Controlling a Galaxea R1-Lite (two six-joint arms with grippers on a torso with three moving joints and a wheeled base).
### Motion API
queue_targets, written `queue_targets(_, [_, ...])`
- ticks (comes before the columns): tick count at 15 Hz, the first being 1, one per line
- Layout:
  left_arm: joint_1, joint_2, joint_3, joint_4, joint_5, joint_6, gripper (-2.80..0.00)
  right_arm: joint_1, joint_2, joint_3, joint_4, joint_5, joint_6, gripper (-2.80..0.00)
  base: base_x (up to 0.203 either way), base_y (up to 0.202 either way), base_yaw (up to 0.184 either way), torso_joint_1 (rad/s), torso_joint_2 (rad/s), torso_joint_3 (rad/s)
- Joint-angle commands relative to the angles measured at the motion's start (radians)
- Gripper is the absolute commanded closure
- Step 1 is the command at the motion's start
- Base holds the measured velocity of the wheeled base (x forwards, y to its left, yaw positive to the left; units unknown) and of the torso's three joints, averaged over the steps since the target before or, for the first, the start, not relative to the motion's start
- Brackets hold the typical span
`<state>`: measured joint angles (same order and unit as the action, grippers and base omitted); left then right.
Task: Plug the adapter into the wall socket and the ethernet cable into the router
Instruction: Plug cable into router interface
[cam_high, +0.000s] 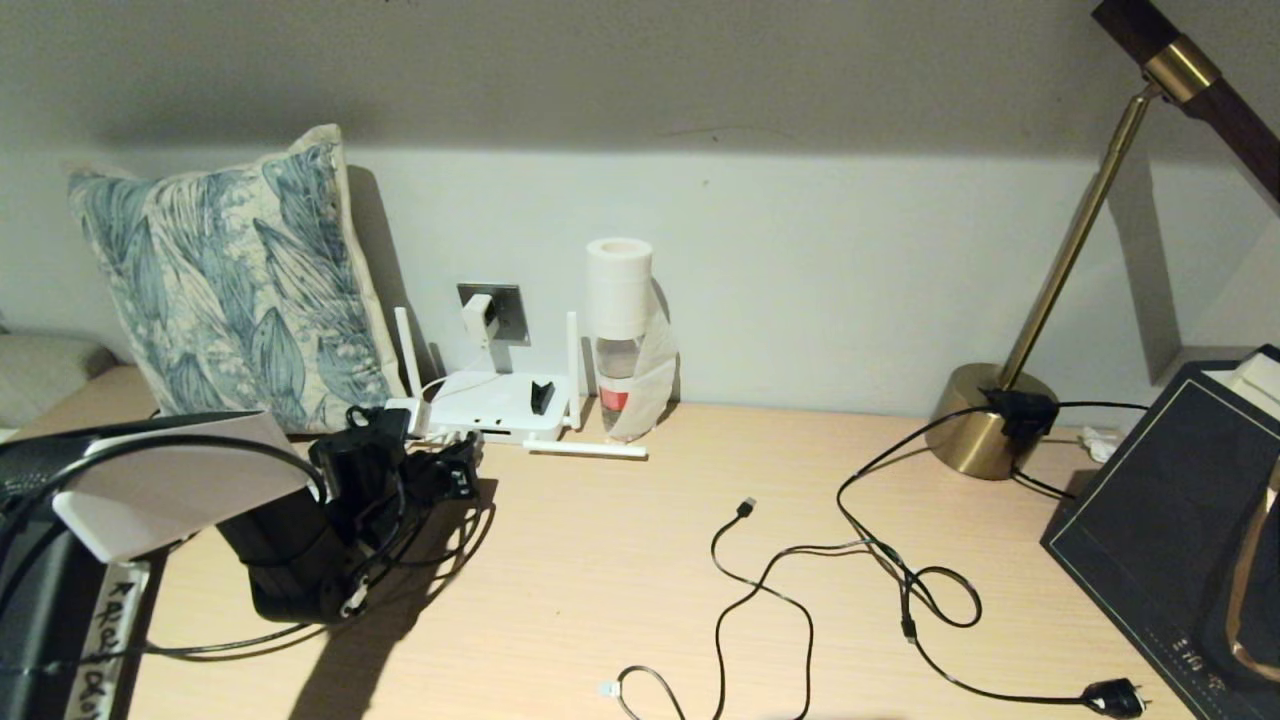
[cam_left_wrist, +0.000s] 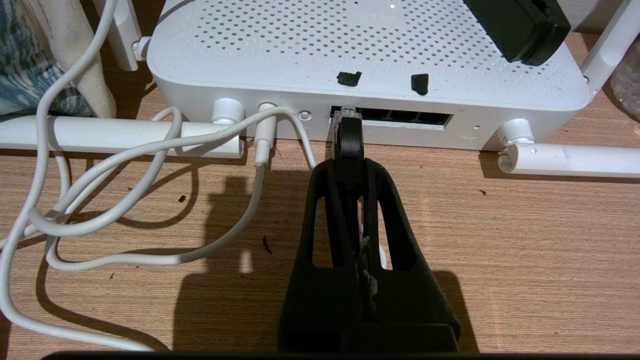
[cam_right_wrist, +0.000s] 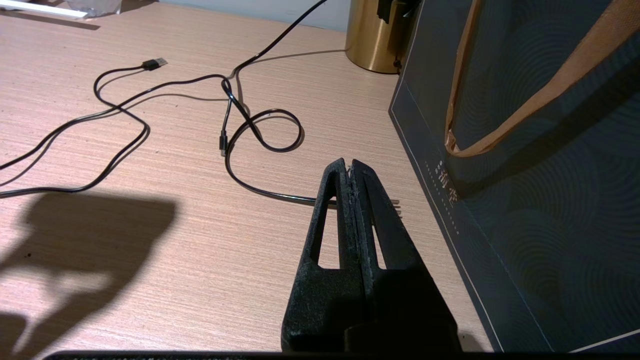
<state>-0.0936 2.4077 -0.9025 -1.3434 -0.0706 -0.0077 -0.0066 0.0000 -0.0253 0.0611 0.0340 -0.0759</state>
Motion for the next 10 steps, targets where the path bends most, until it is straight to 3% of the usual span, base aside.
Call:
queue_targets(1, [-0.001,0.001,-0.003,-0.007,0.000,0.000,0.00,-0.001,0.002,0.000,0.000,0.001,-0.001,0.00,0.000,0.000,0.000,0.000,0.00,0.000])
queue_targets(10, [-0.006,0.004,-0.013,-0.007,0.000,0.000,0.00,-0.001,0.001,0.000,0.000,0.001,-0.001,0.00,0.000,0.000,0.000,0.000,0.00,0.000])
